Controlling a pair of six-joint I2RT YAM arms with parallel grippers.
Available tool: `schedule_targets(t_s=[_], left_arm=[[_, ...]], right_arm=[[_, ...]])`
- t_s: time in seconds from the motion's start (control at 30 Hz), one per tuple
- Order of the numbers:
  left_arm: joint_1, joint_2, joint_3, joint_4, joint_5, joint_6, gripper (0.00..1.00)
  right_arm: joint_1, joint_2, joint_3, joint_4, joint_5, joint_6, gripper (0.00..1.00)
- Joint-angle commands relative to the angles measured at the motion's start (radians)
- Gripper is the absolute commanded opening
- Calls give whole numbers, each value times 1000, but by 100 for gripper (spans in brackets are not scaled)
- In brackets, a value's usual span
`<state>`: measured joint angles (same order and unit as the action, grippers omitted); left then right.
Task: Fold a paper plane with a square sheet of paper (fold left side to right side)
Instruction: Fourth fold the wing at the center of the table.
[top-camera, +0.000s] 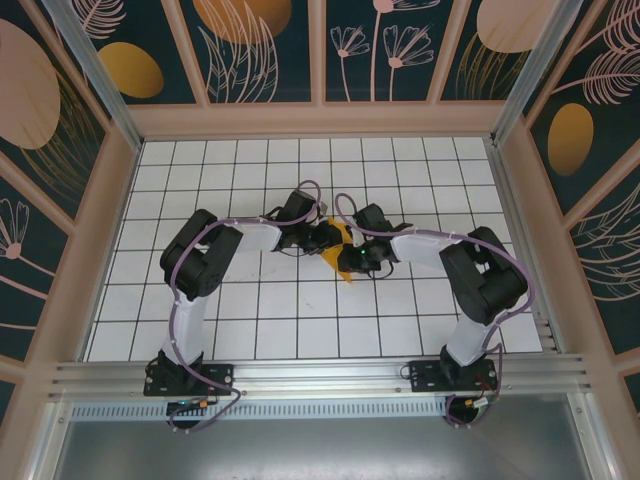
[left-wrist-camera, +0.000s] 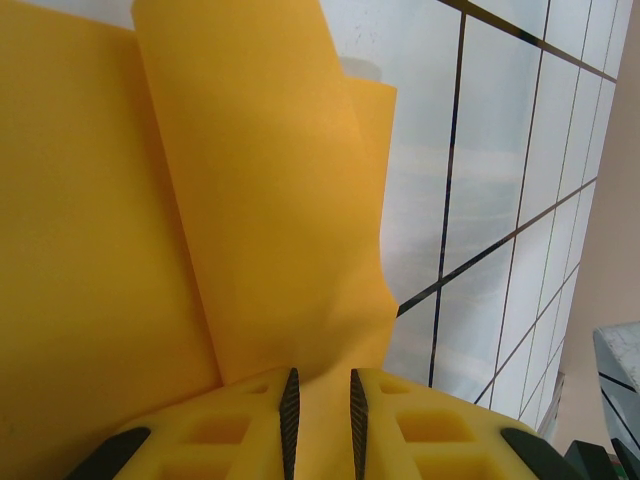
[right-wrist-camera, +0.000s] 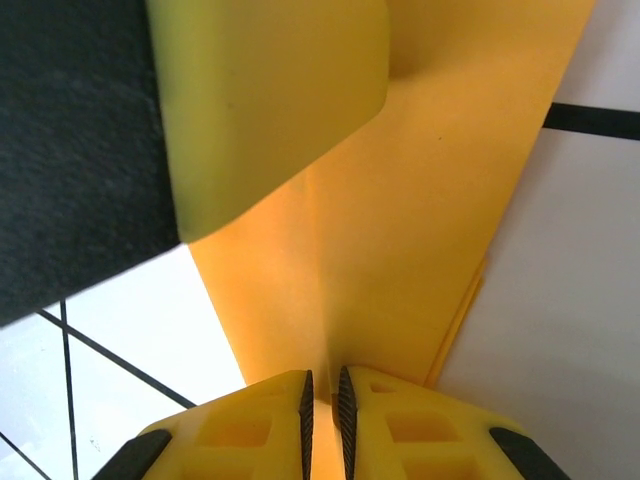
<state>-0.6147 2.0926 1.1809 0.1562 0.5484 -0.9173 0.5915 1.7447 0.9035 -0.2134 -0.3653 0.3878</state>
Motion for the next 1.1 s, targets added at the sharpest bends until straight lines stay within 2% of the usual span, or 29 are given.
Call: schedule_targets(t_s=[0.0, 0.33, 0.77, 0.93, 1.07], left_arm=[[-5, 57, -23, -104, -83, 27, 25], [-6, 66, -20, -107, -86, 29, 24], [-6, 55, -27, -101, -85, 25, 24], [-6, 55, -26, -101, -85, 25, 24], [-5, 54, -26, -103, -82, 27, 24]], right_arm=[[16, 28, 2, -115, 30, -32, 18], [33, -19, -2, -137, 49, -29, 17], [35, -144, 43, -122, -10, 9, 19], [42, -118, 11, -64, -87, 37, 19], [41, -85, 10, -68, -63, 39, 19]])
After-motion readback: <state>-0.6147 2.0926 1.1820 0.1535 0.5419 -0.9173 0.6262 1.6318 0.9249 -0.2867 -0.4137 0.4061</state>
